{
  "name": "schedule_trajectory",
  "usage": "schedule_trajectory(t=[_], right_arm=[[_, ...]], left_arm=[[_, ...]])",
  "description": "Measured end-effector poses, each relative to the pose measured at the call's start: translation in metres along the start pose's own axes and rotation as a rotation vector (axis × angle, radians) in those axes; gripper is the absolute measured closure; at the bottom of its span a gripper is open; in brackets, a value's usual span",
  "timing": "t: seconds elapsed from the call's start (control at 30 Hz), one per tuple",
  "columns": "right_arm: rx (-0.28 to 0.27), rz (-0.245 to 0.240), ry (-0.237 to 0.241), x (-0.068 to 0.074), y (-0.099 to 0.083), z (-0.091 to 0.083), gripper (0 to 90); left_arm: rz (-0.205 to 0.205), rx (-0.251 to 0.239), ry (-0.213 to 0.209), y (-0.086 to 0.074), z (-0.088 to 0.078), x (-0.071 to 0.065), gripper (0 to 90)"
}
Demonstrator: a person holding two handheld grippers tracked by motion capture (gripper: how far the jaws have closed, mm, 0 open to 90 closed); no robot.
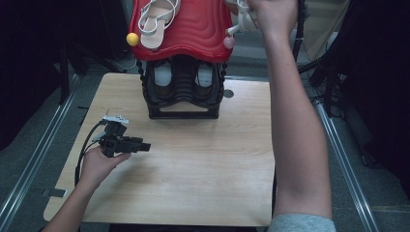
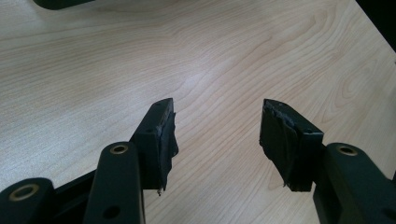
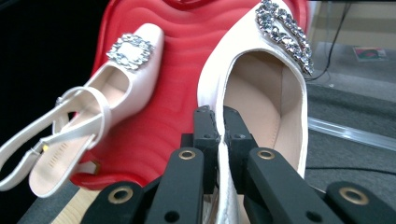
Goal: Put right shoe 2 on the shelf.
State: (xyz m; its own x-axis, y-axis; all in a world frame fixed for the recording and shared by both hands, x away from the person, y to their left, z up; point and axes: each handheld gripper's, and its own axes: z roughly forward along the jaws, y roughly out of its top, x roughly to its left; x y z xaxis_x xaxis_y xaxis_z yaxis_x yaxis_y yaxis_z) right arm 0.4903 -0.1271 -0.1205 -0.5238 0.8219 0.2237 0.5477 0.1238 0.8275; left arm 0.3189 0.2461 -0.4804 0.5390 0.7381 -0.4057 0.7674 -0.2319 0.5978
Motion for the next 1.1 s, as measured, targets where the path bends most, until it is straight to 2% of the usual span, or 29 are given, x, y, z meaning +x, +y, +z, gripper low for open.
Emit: schedule_trajectory(t=[0.13,0.4,0.63,0.87,1.1], right_arm=[[0.012,-0.010,0.011,0.012,0.005,0.017,88.1],[0.026,-0.033,0.028,0.030,0.004,0.050,88.2],[0.028,-0.079,0.020,0.043,-0.004,0.064,88.1],[0.034,-0.101,0.025,0.048,-0.014,0.076,88.1],[0.023,-0.128,0.004,0.055,-0.020,0.086,88.0]], left_arm=[[0.012,0.005,0.000,0.000,0.001,0.000,45.8],[0.005,0.001,-0.003,0.000,0.000,0.001,45.8],[0.003,0.000,-0.005,0.000,0.000,0.001,45.8],[0.005,-0.005,-0.005,0.000,-0.001,0.000,45.8],[0.012,0.005,-0.005,-0.001,-0.001,0.000,45.8]])
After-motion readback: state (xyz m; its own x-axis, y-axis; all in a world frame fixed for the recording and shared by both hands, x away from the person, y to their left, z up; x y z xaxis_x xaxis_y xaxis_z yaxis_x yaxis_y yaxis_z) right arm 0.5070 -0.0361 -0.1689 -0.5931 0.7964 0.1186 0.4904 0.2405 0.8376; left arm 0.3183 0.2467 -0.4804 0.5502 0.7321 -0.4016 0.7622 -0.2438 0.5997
